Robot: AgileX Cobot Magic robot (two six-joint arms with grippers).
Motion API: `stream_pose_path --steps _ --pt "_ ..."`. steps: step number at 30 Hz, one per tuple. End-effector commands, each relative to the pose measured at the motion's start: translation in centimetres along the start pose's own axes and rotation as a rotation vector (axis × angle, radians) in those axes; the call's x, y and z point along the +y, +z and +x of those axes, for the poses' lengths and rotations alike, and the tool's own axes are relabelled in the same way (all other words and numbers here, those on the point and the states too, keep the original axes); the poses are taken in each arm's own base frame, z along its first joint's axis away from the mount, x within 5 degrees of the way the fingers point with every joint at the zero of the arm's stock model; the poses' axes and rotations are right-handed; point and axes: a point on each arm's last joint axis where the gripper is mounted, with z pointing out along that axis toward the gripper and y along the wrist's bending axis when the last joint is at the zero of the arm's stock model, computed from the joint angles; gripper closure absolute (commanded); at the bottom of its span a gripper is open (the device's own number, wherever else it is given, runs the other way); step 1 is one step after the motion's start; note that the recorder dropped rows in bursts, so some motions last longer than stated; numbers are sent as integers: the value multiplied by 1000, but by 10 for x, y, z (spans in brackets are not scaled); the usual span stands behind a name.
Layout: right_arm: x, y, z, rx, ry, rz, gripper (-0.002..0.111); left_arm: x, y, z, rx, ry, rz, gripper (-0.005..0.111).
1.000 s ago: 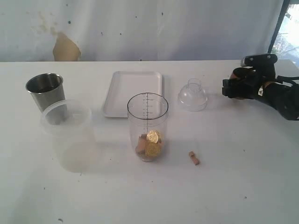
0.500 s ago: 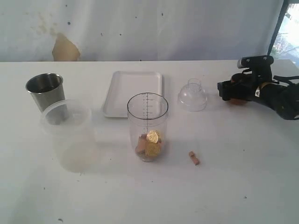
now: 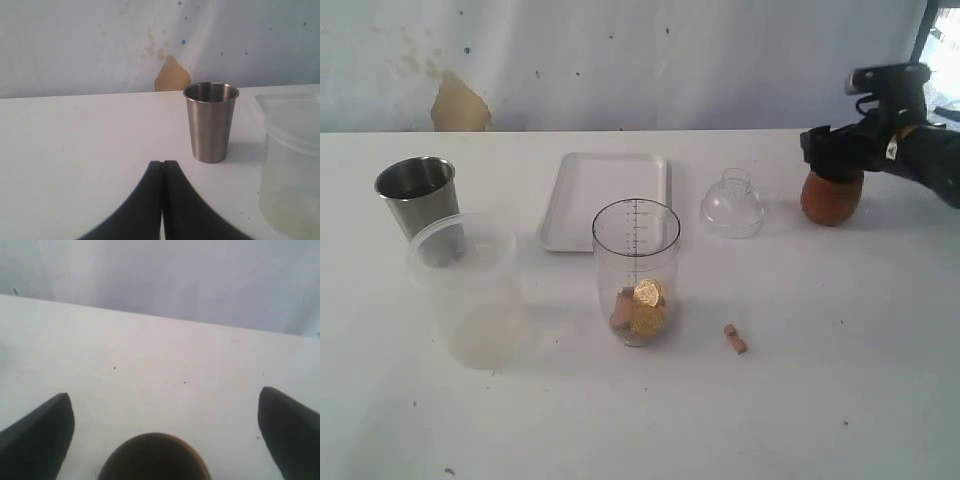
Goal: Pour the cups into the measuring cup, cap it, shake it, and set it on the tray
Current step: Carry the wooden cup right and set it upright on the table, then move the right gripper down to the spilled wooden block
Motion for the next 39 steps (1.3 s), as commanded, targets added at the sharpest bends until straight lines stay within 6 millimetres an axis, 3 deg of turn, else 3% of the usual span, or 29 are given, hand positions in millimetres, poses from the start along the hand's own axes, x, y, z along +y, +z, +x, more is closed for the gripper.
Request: stream_pose_path --steps 1,4,8,11,14,18,25,30,39 --pt "-7 -26 -32 31 -7 67 17 0 0 -1 -12 -7 4 107" --pt "-9 -52 -56 66 98 130 23 0 0 -1 -12 -7 4 107" --pt "-3 -91 -96 67 221 191 39 0 0 -1 -12 -7 4 107" --pt "11 -115 -116 120 224 219 52 0 0 -1 -12 -7 4 107" --pt "31 -134 -124 196 219 211 61 0 0 -1 -12 -7 4 107" --pt "59 -149 -111 432 148 145 72 0 0 -1 -12 -7 4 107" --pt "107 -151 -74 845 156 -225 71 0 0 -1 -12 -7 4 107" --pt "132 -136 -47 929 40 -431 71 0 0 -1 -12 -7 4 107" --pt "148 -91 7 1052 10 -440 71 0 0 -1 -12 -7 4 107"
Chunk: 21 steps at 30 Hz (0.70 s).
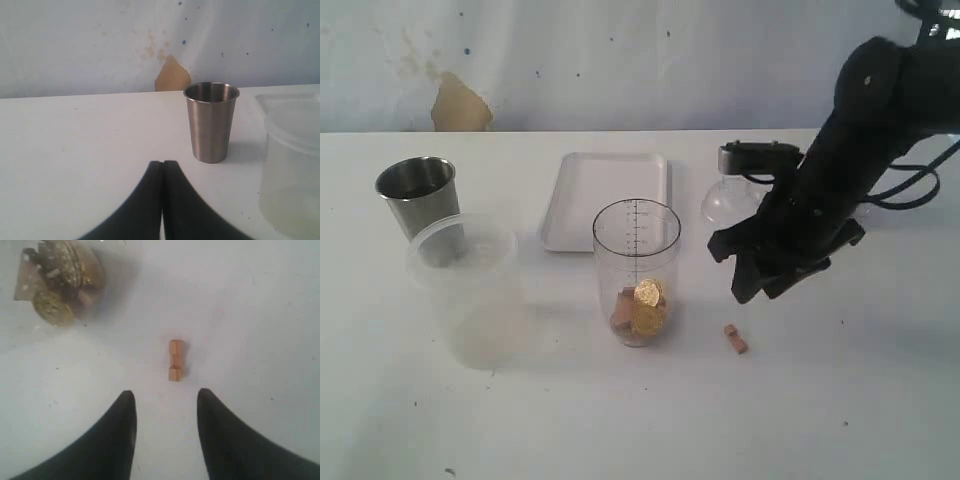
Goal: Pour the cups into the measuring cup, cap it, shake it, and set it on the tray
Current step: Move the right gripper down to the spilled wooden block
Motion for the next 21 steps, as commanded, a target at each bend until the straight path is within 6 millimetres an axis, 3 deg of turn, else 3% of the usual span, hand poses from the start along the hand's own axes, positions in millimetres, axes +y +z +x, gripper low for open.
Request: stream_pose_path --steps 1,12,21 --pt "-7 25 -3 36 3 -1 71 0 0 -1 -12 -7 4 107" --pt "-18 75 -7 81 1 11 71 0 0 -1 -12 -7 4 107" --pt "-8 84 -5 117 -50 24 71 0 0 -1 -12 -7 4 107"
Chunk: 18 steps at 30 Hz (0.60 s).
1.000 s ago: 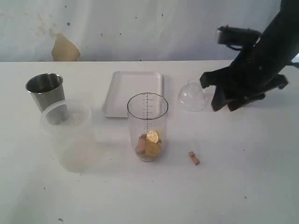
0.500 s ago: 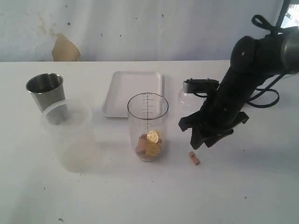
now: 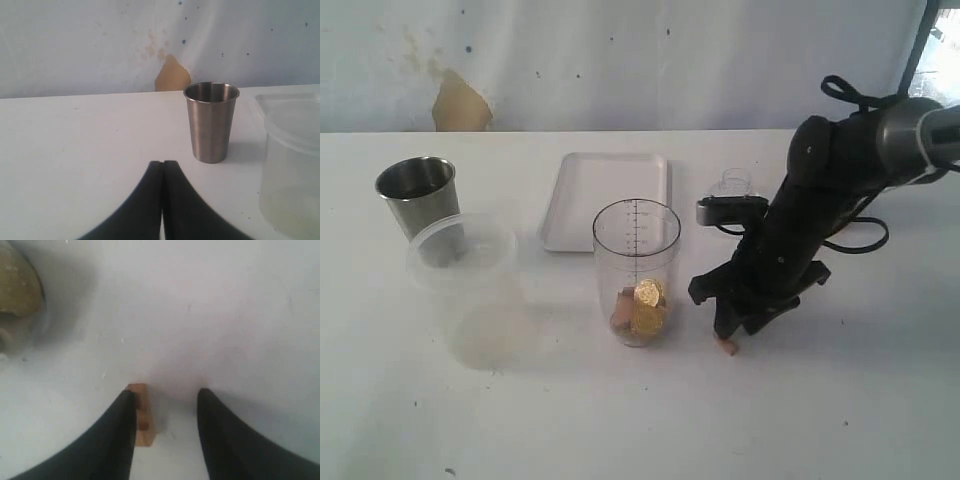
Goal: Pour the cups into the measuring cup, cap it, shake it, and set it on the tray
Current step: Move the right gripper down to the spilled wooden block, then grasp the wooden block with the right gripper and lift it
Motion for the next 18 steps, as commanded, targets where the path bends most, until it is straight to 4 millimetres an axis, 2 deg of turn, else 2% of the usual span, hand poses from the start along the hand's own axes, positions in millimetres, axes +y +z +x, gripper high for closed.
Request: stream_pose_path --steps 1,6,10,13,15,18 --pt "0 11 5 69 -58 29 71 0 0 -1 -12 -7 4 107" --pt "3 -20 -5 27 -126 82 71 0 0 -1 -12 -7 4 107" --pt "0 -32 -2 28 -143 146 71 0 0 -1 -12 -7 4 107" --pt "14 -45 -1 -8 -148 35 71 0 0 -1 -12 -7 4 107" --pt "23 -43 3 24 -185 -12 71 0 0 -1 -12 -7 4 107" --pt "27 -23 8 38 -206 6 71 0 0 -1 -12 -7 4 107"
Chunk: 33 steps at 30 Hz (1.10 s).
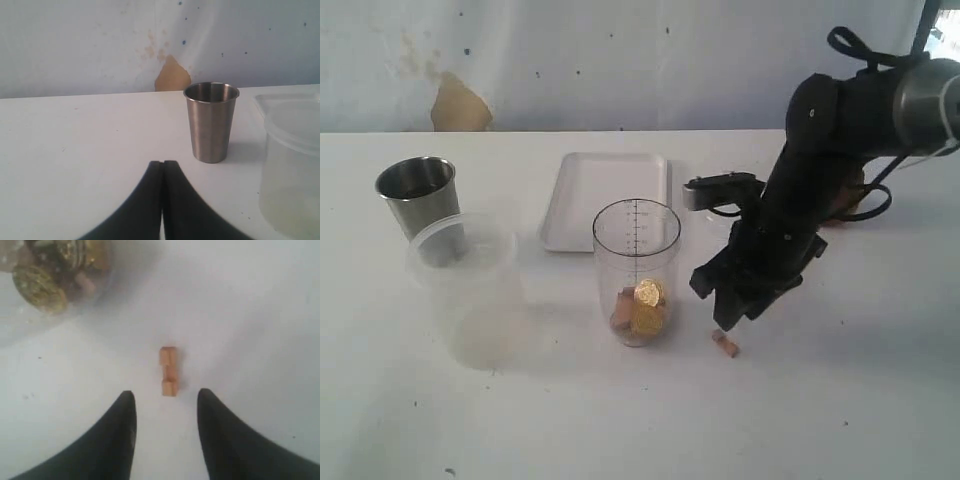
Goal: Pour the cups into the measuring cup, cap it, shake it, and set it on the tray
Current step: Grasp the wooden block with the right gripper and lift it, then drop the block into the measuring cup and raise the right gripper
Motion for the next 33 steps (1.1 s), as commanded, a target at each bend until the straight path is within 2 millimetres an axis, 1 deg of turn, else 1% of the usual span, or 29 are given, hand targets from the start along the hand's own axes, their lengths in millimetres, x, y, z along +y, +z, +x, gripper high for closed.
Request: stream_pose_path --steps 1,5,9,12,14,17,18,21,23,25,26,27,28,30,31,32,33 --pt "7 19 3 9 -35 2 71 0 0 -1 -12 -7 4 107" --pt "5 27 -1 -11 -33 18 71 0 0 -1 -12 -7 4 107" --pt "-2 43 1 36 -47 40 71 0 0 -1 -12 -7 4 107" --pt "-4 46 2 51 -45 58 71 0 0 -1 -12 -7 4 107" --pt "-4 46 1 49 -47 61 73 0 0 -1 -12 -7 4 107" --pt "-10 45 3 70 -72 117 93 0 0 -1 -12 -7 4 107" --pt "-13 41 3 87 -67 152 108 0 0 -1 -12 -7 4 107" --pt "-14 23 -2 63 -56 207 108 0 0 -1 -12 -7 4 107" --pt "-9 2 -5 28 -66 220 108 0 0 -1 -12 -7 4 107" --pt "-1 -28 -6 -12 -68 223 108 0 0 -1 -12 -7 4 107" --pt "6 -52 -8 -62 -72 227 108 0 0 -1 -12 -7 4 107" --pt "11 -71 -9 -115 -79 238 108 0 0 -1 -12 -7 4 107" --pt "19 -99 -11 -218 -75 242 108 0 0 -1 -12 -7 4 107" --pt "34 -127 -13 -350 -52 183 108 0 0 -1 -12 -7 4 107" --pt "42 -139 -15 -406 -41 123 108 0 0 -1 -12 -7 4 107" --pt "57 -154 -19 -467 -64 2 108 0 0 -1 -12 -7 4 107" --pt "66 -159 -21 -480 -94 -57 108 0 0 -1 -12 -7 4 107"
